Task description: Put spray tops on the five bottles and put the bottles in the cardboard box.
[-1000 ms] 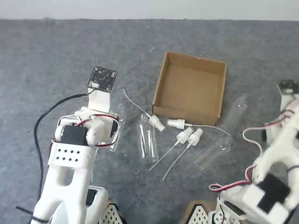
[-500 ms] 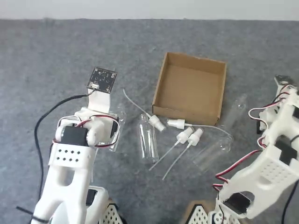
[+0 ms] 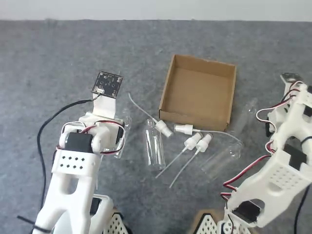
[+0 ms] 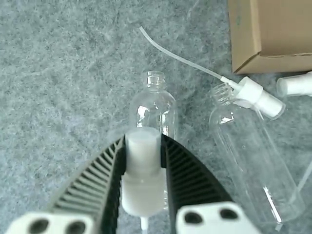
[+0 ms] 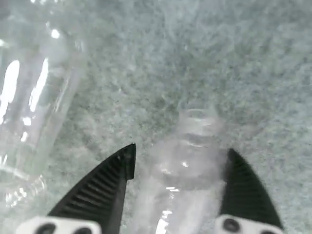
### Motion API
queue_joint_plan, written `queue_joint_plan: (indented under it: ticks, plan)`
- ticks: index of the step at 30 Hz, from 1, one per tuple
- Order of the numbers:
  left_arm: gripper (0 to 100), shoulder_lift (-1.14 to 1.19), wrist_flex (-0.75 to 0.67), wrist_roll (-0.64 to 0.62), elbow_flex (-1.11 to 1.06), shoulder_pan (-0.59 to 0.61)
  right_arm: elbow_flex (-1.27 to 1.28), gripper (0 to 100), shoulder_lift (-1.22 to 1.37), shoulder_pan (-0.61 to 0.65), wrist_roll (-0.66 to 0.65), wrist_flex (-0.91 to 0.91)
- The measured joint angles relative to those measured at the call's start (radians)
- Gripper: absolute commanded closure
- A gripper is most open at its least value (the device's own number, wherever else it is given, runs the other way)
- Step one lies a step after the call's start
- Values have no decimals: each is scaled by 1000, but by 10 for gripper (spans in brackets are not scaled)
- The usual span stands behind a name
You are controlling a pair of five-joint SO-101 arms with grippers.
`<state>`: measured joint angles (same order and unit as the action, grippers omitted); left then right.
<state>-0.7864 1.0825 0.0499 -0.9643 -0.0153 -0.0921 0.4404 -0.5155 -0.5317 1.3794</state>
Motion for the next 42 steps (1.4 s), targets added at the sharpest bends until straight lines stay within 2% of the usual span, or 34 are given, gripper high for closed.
queue_joint_plan:
  ticks: [7,20,22,29,35,39,42]
  plan:
    - [987,0,0,0,0,2,0,745,0,-17,-34,35]
    - [987,0,0,0,0,2,11,743,0,-34,-118,37]
    - [987,0,0,0,0,0,32,773,0,-34,-118,26]
    - [987,0,0,0,0,2,32,998,12,-34,-120,20]
    - [988,0,0,0,2,0,-5,994,9,-34,-120,84]
    - [988,0,5,0,106,2,-100,993,-89,-9,-40,183]
    - [988,0,64,0,249,0,-129,993,-212,55,38,219]
